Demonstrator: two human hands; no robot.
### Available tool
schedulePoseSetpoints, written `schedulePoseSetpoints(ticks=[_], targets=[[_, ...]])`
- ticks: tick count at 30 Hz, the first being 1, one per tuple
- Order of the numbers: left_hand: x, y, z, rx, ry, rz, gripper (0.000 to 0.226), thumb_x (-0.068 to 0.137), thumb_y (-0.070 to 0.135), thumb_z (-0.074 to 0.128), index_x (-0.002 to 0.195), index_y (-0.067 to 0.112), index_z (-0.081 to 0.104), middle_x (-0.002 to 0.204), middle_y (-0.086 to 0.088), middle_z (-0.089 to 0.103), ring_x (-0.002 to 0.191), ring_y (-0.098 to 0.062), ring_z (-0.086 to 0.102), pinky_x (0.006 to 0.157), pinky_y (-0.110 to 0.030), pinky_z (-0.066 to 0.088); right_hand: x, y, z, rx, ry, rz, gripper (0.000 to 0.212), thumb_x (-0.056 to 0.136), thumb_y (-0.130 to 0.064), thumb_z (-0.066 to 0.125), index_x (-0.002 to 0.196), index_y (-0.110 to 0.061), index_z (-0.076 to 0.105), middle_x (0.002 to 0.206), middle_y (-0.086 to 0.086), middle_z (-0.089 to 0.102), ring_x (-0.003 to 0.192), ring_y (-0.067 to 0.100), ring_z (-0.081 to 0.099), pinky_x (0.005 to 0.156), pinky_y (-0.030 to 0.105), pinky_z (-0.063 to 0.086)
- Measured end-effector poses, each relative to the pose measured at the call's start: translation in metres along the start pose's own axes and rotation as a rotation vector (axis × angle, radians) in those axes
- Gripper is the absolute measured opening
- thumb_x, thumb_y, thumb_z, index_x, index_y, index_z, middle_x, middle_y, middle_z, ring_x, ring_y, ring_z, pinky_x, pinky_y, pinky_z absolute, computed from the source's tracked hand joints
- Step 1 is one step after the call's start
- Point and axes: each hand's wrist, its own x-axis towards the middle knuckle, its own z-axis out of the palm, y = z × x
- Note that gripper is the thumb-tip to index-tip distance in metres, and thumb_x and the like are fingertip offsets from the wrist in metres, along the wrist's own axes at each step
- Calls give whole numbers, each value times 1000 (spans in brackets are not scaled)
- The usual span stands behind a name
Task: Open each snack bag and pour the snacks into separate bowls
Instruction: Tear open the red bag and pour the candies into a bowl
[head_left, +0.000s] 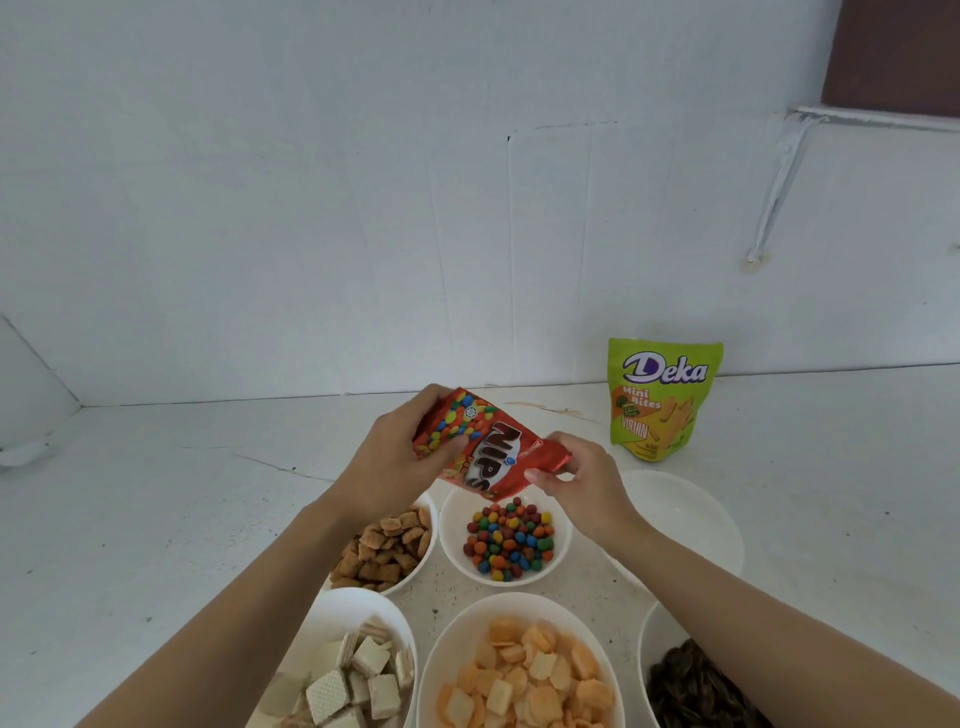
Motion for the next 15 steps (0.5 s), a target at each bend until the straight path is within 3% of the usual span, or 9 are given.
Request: schedulePoseSetpoints(ticks=[4, 9, 15], targets=[[3, 6, -7, -60, 95, 22, 26, 96, 31, 64, 119, 32, 51, 110, 18, 64, 101, 3, 65, 77, -20, 60, 6, -10, -1, 64, 33, 6, 16, 89, -23, 74, 101, -23, 63, 105, -6, 72, 106, 13, 65, 92, 44, 58], [-3, 5, 1, -232, 170, -80, 28, 98, 38, 52, 123, 24, 49, 111, 11, 67, 100, -4, 69, 80, -27, 62, -1, -11, 0, 244, -163, 211, 37, 87, -24, 77, 117, -27, 54, 109, -1, 71, 100, 16, 70, 84, 38, 61], [-15, -10, 5, -262, 169, -209, 31, 99, 36, 53, 128, 26, 45, 115, 15, 64, 105, -8, 69, 77, -23, 60, -2, -11, 3, 208, -86, 102, 13, 96, -19, 65, 109, -24, 62, 106, -3, 70, 101, 17, 67, 85, 38, 60]])
